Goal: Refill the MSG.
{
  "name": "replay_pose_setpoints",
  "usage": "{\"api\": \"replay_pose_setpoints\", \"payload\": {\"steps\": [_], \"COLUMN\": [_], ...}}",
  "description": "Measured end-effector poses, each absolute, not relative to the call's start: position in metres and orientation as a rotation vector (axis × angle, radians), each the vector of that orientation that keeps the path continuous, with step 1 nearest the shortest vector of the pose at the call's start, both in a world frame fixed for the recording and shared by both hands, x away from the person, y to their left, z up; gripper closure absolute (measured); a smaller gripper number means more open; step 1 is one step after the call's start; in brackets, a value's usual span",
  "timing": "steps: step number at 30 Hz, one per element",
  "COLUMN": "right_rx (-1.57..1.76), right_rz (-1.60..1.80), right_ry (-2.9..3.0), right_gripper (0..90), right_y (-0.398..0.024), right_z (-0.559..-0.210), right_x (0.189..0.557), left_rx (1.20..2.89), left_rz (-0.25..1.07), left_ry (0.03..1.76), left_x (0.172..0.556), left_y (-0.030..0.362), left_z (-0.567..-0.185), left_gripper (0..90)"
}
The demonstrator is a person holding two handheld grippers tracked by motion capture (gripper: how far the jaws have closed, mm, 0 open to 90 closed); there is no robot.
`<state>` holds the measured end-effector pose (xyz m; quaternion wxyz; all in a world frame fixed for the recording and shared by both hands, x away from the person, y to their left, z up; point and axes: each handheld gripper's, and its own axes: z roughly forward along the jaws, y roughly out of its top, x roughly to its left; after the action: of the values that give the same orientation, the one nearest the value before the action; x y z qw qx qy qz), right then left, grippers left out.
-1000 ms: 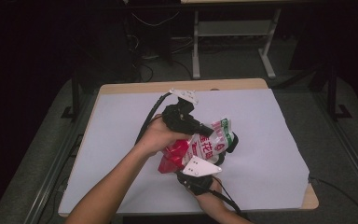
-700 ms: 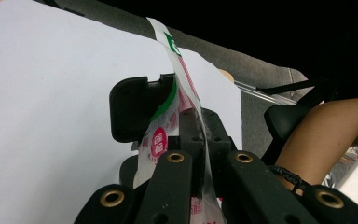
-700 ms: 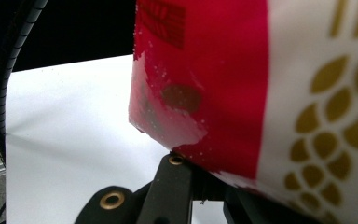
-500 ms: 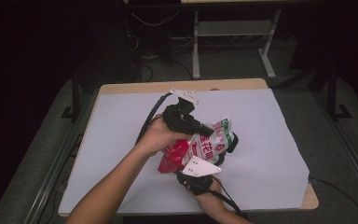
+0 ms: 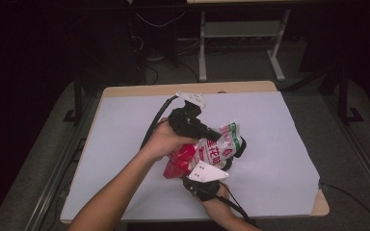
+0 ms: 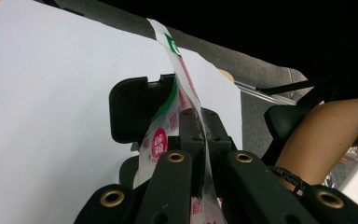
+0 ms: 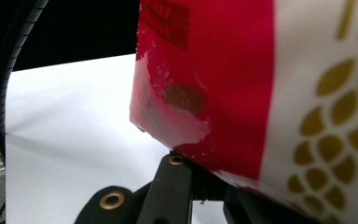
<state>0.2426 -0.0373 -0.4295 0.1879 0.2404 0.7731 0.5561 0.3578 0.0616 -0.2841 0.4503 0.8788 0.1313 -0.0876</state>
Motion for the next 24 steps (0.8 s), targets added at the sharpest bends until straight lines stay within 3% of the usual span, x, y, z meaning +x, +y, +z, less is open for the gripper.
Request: {"api": "replay_pose_setpoints", "payload": {"steps": [24], "right_rx": [0.676], "right_rz": [1.567], "right_ry": [2.176], "right_gripper": [90.0], "right_y": [-0.0374], "right_z": [-0.4294], "right_x": [0.243], "left_rx": [2.175], "left_rz": [-0.218], "left_ry": [0.318], "left_x": [0.3583], "left_y": [0.0601], "left_z": [-0.2843], "left_gripper": [89.7]}}
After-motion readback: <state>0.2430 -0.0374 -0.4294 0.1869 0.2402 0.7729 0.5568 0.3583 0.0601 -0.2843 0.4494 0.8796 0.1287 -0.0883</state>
